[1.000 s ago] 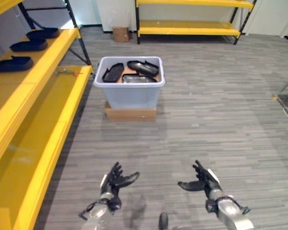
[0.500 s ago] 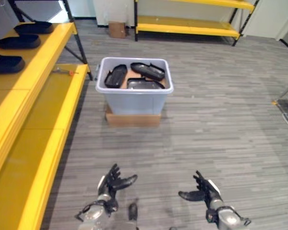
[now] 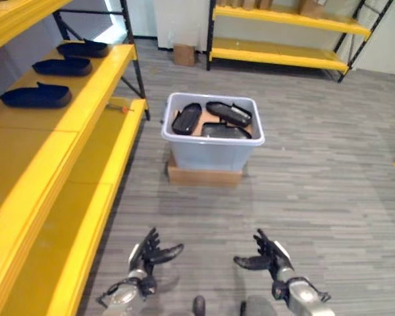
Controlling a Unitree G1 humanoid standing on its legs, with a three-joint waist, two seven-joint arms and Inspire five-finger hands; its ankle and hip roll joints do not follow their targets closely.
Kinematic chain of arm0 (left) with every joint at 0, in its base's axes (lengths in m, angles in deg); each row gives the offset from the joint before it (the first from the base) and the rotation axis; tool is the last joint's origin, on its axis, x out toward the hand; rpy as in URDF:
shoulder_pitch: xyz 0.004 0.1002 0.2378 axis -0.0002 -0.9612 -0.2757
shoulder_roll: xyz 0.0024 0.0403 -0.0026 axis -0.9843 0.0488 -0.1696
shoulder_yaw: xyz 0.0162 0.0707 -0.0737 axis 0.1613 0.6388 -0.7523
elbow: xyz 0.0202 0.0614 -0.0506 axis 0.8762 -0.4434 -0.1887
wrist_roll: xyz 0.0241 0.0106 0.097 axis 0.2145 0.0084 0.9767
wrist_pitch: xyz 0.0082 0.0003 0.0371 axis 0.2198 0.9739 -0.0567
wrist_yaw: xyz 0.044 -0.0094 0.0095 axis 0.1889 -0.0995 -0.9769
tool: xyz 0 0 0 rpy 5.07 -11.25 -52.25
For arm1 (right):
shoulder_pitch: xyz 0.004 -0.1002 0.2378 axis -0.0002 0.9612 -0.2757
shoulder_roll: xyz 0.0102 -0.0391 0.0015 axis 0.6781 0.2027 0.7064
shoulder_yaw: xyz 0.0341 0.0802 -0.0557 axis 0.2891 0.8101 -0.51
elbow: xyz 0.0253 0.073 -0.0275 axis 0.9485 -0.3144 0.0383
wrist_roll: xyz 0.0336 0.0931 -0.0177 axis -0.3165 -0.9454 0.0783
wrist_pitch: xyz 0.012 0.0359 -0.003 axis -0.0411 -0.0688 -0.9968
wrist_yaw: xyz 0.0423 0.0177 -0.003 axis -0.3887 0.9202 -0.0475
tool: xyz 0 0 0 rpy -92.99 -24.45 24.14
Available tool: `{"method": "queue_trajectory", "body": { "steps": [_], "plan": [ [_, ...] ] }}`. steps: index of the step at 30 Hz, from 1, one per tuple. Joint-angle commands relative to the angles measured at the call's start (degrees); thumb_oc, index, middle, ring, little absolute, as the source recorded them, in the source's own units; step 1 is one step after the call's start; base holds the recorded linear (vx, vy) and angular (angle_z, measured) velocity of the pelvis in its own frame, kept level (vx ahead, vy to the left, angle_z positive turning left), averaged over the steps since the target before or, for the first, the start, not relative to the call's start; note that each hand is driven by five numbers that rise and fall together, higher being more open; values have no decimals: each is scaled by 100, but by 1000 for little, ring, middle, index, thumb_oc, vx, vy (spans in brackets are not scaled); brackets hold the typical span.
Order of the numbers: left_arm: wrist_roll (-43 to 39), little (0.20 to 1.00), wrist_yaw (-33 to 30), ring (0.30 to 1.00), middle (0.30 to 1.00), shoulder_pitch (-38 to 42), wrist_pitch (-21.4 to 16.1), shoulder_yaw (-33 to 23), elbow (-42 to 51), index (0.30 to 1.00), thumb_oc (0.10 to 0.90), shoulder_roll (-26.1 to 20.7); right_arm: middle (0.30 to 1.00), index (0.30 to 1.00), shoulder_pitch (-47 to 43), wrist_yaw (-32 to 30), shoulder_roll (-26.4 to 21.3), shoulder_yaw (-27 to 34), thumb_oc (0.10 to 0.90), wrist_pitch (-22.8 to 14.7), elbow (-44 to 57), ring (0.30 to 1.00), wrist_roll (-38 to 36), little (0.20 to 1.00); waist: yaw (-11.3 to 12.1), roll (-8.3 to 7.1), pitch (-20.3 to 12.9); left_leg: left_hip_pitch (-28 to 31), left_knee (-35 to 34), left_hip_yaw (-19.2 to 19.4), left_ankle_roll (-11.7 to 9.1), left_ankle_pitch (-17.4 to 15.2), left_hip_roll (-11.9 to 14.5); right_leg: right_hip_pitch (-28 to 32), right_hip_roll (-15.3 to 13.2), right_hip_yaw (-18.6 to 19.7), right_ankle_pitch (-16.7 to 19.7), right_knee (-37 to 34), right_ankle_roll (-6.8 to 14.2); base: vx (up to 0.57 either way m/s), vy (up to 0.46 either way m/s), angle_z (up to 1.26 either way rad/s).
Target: Move parts from the plastic box to the shelf.
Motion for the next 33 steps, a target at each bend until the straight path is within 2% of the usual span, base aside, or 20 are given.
{"method": "queue_trajectory", "body": {
  "steps": [1,4,5,8,10,12,13,14,15,16,17,18,19,20,21,24,25,27,30,33],
  "plan": [
    [150,1000,86,1000,1000,310,-421,-59,499,1000,900,-14,1000,1000,-383,-52,-169,157,900,-466,310,1000,-103,1000,-24,-75,-215,336,311,139,-367,-756,353,256,-105,-308,1090,-1593,256,227,-69,-19],
    [177,1000,103,1000,1000,368,-434,-49,486,1000,900,10,1000,1000,-386,-51,-181,119,900,-424,286,1000,-47,1000,-105,-131,-193,549,284,111,-445,-893,362,218,-31,-14,1395,-2289,389,208,-68,-20],
    [195,1000,118,1000,1000,373,-432,-49,496,1000,900,22,1000,1000,-354,-33,-185,120,900,-404,311,1000,-27,1000,-115,-146,-200,638,269,119,-476,-932,384,225,-28,-51,1442,-2330,397,335,-135,2],
    [228,1000,175,1000,1000,353,-412,2,448,1000,900,112,1000,1000,-258,-17,-225,140,900,-393,231,1000,-41,1000,-132,-200,-410,763,401,110,-600,-1022,483,584,82,-155,1368,-2539,281,302,-148,27],
    [159,1000,144,1000,1000,376,-410,11,448,1000,900,133,1000,1000,-325,-42,-259,148,900,-423,218,1000,-116,1000,-161,-172,-500,806,536,63,-695,-982,634,623,199,-195,1257,-2400,190,305,-195,43],
    [113,1000,145,1000,1000,386,-407,31,434,1000,900,156,1000,1000,-308,7,-280,176,900,-474,237,1000,-432,1000,-198,-114,-603,826,824,28,-869,-837,864,734,381,-252,952,-2300,17,314,-206,42],
    [113,1000,145,1000,1000,385,-407,32,434,1000,900,157,1000,1000,-308,8,-281,175,900,-475,236,1000,-433,1000,-201,-109,-603,822,834,23,-872,-845,869,735,385,-257,948,-2298,14,201,-146,27],
    [88,1000,125,1000,1000,395,-406,27,449,1000,900,163,1000,1000,-331,20,-285,169,900,-480,225,1000,-523,1000,-200,-107,-615,702,1249,-2,-972,-658,938,827,472,-238,846,-2299,-75,204,-203,16],
    [10,1000,112,1000,1000,391,-405,21,476,1000,900,169,1000,1000,-376,-15,-354,121,900,-505,293,1000,-420,1000,-143,-164,-529,223,2342,-26,-1067,-194,957,1030,551,-168,716,-2331,-247,199,-202,-3],
    [10,1000,112,1000,1000,392,-405,20,476,1000,900,169,1000,1000,-377,-15,-354,121,900,-505,293,1000,-420,1000,-156,-154,-538,183,2391,-41,-1070,-215,965,1016,559,-182,716,-2328,-250,196,-263,-5],
    [-53,1000,97,1000,1000,395,-400,-1,513,1000,900,177,1000,1000,-407,-26,-435,109,900,-523,350,1000,-316,1000,-45,-232,-404,-331,3571,-142,-1136,269,899,1232,626,-147,618,-2383,-413,90,-140,-4],
    [-54,1000,97,1000,1000,396,-400,-1,513,1000,900,177,1000,1000,-407,-26,-435,109,900,-523,351,1000,-316,1000,-52,-227,-409,-351,3591,-151,-1136,263,901,1223,628,-155,617,-2381,-413,164,-232,-8],
    [-69,1000,116,1000,1000,390,-412,25,537,1000,900,158,1000,1000,-402,-35,-529,109,900,-530,392,1000,-286,1000,99,-336,-218,-844,4474,-225,-1089,410,717,1419,616,-74,574,-2420,-535,66,-90,-16],
    [-69,1000,115,1000,1000,392,-412,25,537,1000,900,158,1000,1000,-402,-35,-529,111,900,-529,393,1000,-286,1000,95,-324,-219,-861,4501,-233,-1089,397,727,1414,627,-80,573,-2417,-536,164,-155,-30],
    [-74,1000,105,1000,1000,351,-374,31,546,1000,900,165,1000,1000,-369,-104,-542,153,900,-507,361,1000,-303,1000,151,-399,-163,-1318,4273,-67,-971,214,763,1564,589,-67,500,-2467,-543,157,-68,-40],
    [-68,1000,113,1000,1000,307,-364,72,533,1000,900,120,1000,1000,-341,-141,-535,199,900,-539,344,1000,-394,1000,183,-405,-179,-1596,3052,218,-919,-7,954,1777,582,-62,388,-2616,-495,231,10,-4],
    [-34,1000,125,1000,1000,245,-361,93,539,1000,900,97,1000,1000,-281,-147,-533,225,900,-563,369,1000,-356,1000,238,-366,-194,-1460,1599,294,-920,96,988,1926,603,-26,322,-2676,-444,310,132,-3],
    [45,1000,110,1000,1000,208,-366,68,553,1000,900,72,1000,1000,-263,-157,-512,229,900,-567,332,1000,-311,1000,299,-258,-202,-1422,623,30,-1007,604,960,2117,705,49,241,-2742,-391,301,156,-25],
    [68,1000,123,1000,1000,223,-358,45,561,1000,900,69,1000,1000,-266,-139,-503,237,900,-537,308,1000,-271,1000,299,-218,-231,-1423,487,47,-1032,699,937,2236,702,95,169,-2740,-357,222,133,-26],
    [35,1000,117,1000,1000,228,-392,-3,549,1000,900,67,1000,1000,-224,-42,-373,203,900,-460,260,1000,-235,1000,307,-241,-455,-1147,363,111,-885,492,812,2344,534,181,52,-2600,-218,323,215,-55]
  ]
}}
